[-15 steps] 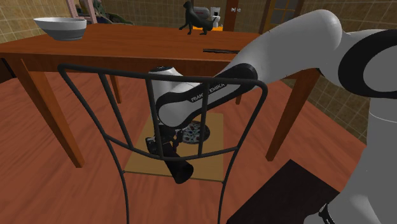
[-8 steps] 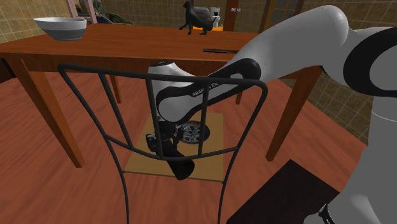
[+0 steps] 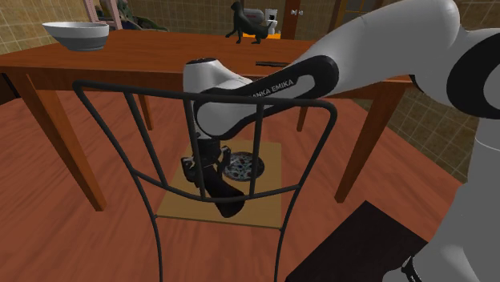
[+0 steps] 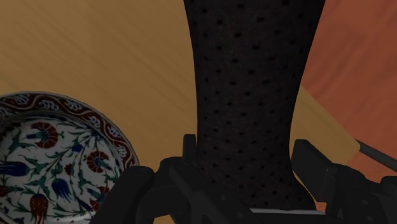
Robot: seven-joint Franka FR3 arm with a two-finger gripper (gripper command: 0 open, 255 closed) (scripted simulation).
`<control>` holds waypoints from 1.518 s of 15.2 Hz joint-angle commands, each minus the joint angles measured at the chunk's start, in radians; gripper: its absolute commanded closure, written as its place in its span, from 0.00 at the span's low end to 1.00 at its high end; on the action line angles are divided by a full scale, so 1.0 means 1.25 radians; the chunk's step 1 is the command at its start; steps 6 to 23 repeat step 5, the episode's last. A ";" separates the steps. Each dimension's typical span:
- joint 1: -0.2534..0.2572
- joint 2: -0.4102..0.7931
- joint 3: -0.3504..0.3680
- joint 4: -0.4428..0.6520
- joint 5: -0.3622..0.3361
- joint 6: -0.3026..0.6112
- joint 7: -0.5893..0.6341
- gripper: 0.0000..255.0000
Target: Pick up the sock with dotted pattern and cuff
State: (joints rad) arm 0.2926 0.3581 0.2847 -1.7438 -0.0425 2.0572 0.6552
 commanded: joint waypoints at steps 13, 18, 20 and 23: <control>-0.001 -0.017 0.002 0.024 0.005 -0.041 -0.001 1.00; -0.001 -0.017 0.002 0.024 0.005 -0.041 -0.001 1.00; -0.001 -0.017 0.002 0.024 0.005 -0.041 -0.001 1.00; -0.001 -0.017 0.002 0.024 0.005 -0.041 -0.001 1.00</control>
